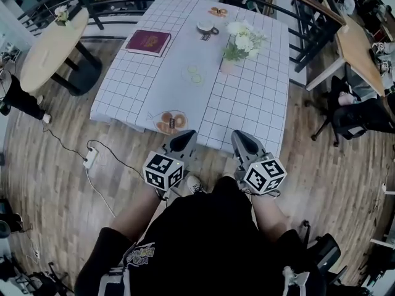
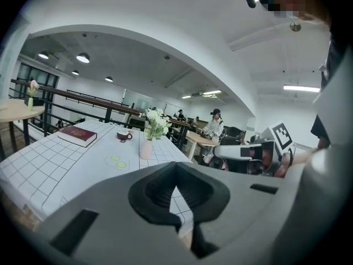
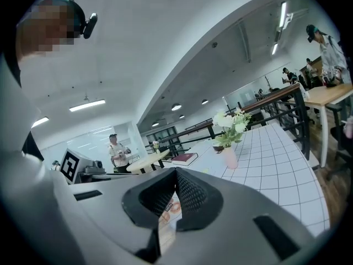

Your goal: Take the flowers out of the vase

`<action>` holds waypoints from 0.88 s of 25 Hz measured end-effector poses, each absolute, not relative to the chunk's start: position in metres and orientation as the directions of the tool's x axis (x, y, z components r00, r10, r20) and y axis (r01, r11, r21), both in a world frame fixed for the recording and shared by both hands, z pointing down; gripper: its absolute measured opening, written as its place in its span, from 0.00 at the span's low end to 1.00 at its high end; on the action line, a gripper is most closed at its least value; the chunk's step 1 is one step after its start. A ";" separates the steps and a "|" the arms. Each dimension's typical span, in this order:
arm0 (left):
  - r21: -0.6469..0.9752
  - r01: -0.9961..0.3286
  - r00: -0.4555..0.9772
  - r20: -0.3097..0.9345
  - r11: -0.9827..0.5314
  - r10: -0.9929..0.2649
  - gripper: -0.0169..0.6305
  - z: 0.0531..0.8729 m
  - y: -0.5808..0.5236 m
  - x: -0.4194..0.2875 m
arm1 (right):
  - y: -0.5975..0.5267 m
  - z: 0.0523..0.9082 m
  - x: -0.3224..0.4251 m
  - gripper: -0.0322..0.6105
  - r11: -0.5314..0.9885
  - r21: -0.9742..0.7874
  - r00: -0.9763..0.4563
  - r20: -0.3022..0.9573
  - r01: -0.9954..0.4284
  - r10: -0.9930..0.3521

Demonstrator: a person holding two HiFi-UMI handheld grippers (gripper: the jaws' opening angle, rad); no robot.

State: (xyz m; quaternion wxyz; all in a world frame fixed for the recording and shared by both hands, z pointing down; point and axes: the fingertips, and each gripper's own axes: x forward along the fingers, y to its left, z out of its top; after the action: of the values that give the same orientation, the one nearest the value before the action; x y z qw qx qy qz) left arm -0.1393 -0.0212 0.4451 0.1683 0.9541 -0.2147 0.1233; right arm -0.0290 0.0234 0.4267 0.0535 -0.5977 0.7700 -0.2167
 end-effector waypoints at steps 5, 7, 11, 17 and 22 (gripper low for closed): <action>0.280 -0.448 0.880 0.308 -0.849 -0.363 0.04 0.448 -0.024 -0.133 | 0.025 0.431 -0.025 0.08 0.178 -0.403 -0.271 0.187 -0.898 -0.944; 0.277 -0.444 0.881 0.306 -0.852 -0.360 0.04 0.446 -0.027 -0.129 | 0.020 0.433 -0.022 0.08 0.173 -0.404 -0.267 0.189 -0.898 -0.945; 0.264 -0.448 0.881 0.296 -0.854 -0.370 0.04 0.440 -0.038 -0.122 | 0.003 0.433 -0.020 0.08 0.190 -0.401 -0.284 0.189 -0.896 -0.940; 0.253 -0.465 0.872 0.298 -0.848 -0.389 0.04 0.439 -0.059 -0.109 | -0.029 0.432 -0.008 0.08 0.223 -0.373 -0.310 0.193 -0.901 -0.931; 0.262 -0.474 0.866 0.312 -0.841 -0.391 0.04 0.446 -0.079 -0.093 | -0.052 0.441 0.011 0.08 0.220 -0.372 -0.314 0.214 -0.902 -0.925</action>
State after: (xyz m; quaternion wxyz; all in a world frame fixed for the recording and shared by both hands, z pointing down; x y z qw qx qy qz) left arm -0.0934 -0.0787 0.4462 0.1671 0.9513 -0.2273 0.1239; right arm 0.0105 -0.0525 0.4414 0.0266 -0.5852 0.7804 -0.2185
